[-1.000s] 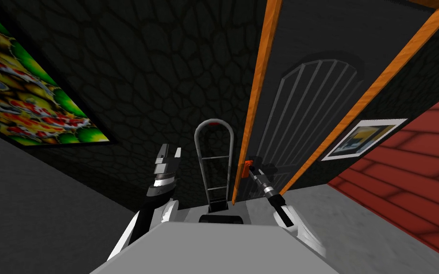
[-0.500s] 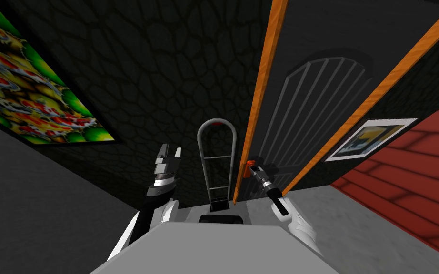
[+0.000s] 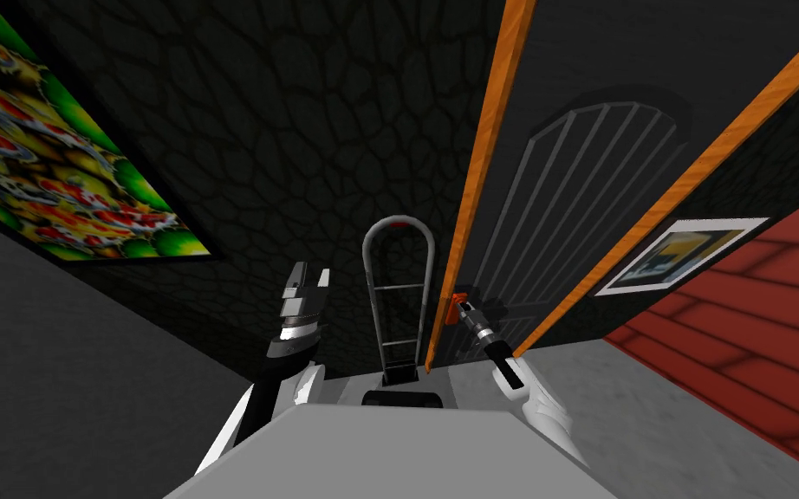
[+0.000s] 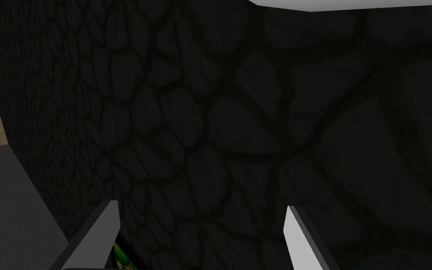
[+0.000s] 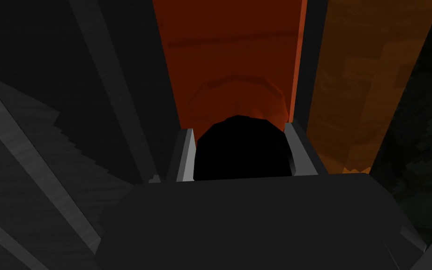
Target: Pull the door open
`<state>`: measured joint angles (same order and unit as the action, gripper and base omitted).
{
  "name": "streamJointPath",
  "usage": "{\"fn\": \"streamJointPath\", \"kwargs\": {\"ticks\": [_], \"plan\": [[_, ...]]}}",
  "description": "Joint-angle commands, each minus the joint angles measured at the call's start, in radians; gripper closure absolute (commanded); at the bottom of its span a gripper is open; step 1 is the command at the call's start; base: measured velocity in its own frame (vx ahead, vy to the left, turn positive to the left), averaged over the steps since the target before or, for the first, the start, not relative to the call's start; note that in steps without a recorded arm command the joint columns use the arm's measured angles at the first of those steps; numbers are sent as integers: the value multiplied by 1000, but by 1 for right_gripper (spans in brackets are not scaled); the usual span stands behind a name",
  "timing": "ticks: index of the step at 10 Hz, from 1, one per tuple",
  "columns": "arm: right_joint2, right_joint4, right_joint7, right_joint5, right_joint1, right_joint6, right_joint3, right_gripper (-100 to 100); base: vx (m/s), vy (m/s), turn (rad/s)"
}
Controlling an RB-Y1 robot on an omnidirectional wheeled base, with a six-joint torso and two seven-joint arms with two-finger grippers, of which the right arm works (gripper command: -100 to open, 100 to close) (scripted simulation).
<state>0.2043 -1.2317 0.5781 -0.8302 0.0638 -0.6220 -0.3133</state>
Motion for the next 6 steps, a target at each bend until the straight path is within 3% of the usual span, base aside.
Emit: {"fn": "streamJointPath", "kwargs": {"ticks": [1,3,6], "plan": [[1,0,0,0,1,0,-1,100,0,0,0],[1,0,0,0,1,0,-1,100,0,0,0],[3,8,-54,66,-10,5,15,100,-63,-40,83]]}}
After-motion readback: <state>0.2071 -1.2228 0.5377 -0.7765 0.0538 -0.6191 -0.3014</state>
